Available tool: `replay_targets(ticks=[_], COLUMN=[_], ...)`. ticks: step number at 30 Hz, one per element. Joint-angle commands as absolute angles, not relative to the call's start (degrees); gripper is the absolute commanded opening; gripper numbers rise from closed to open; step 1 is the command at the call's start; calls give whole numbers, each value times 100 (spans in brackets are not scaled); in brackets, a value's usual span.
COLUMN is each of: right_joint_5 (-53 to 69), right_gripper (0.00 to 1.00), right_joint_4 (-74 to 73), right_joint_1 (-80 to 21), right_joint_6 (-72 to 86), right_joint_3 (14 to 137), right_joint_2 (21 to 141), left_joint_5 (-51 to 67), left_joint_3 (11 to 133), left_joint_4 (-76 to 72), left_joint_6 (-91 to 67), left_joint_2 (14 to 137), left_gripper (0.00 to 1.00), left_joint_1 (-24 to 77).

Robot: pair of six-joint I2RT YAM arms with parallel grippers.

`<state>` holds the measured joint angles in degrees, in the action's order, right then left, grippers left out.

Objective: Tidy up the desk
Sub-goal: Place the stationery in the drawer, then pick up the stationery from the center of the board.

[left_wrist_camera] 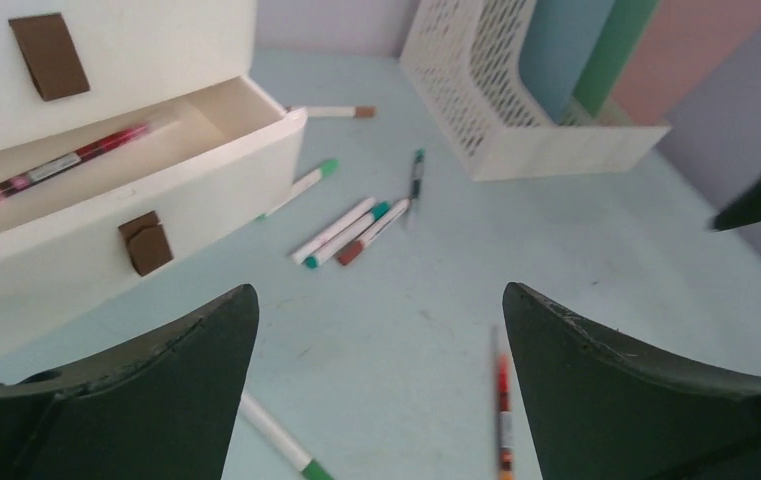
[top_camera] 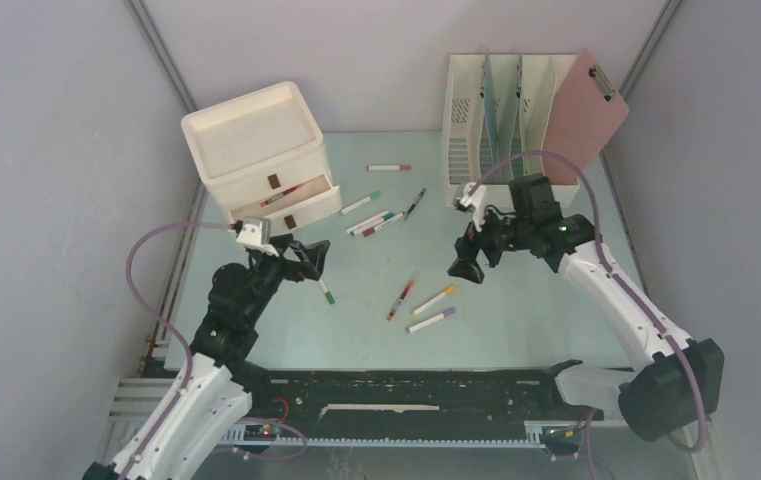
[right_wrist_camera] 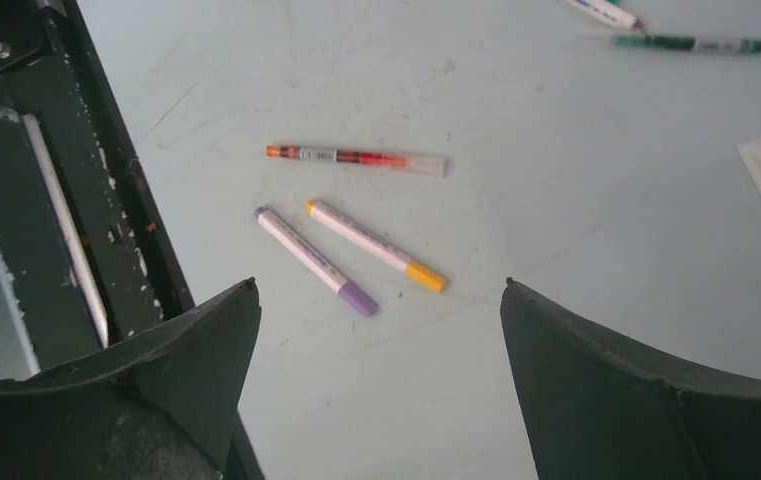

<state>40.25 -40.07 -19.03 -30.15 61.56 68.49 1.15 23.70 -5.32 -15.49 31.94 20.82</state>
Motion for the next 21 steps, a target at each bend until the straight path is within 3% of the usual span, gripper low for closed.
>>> replay_targets(ticks=[1, 8, 12, 15, 18, 21], right_joint_5=[2851, 986, -760, -1061, -923, -1064], right_gripper=[97, 94, 93, 92, 85, 71], right_joint_4=[-3143, -2199, -1754, -2111, -2435, -2600], right_joint_1=[-2662, -3403, -3659, -3563, -3368, -3346], right_joint_6=[-2591, -1032, -64, 634, 1224, 1122], right_joint_3=[6325, 7713, 8612, 9639, 10471, 11133], right_joint_2=[7212, 8801, 9759, 10598, 11376, 11952], left_joint_5=[567, 781, 689, 246, 52, -108], left_joint_3=[2320, 3044, 3785, 3844, 3508, 3460], left_joint_4=[-665, 595, 1966, 2499, 2516, 2521], left_joint_6=[-2468, -2565, -1637, -1116, -1072, -1078], left_joint_2=[2376, 1758, 1768, 1672, 1389, 1065], left_gripper=[100, 100, 100, 100, 100, 100], left_joint_1=[2059, 2057, 2057, 2057, 2061, 2057])
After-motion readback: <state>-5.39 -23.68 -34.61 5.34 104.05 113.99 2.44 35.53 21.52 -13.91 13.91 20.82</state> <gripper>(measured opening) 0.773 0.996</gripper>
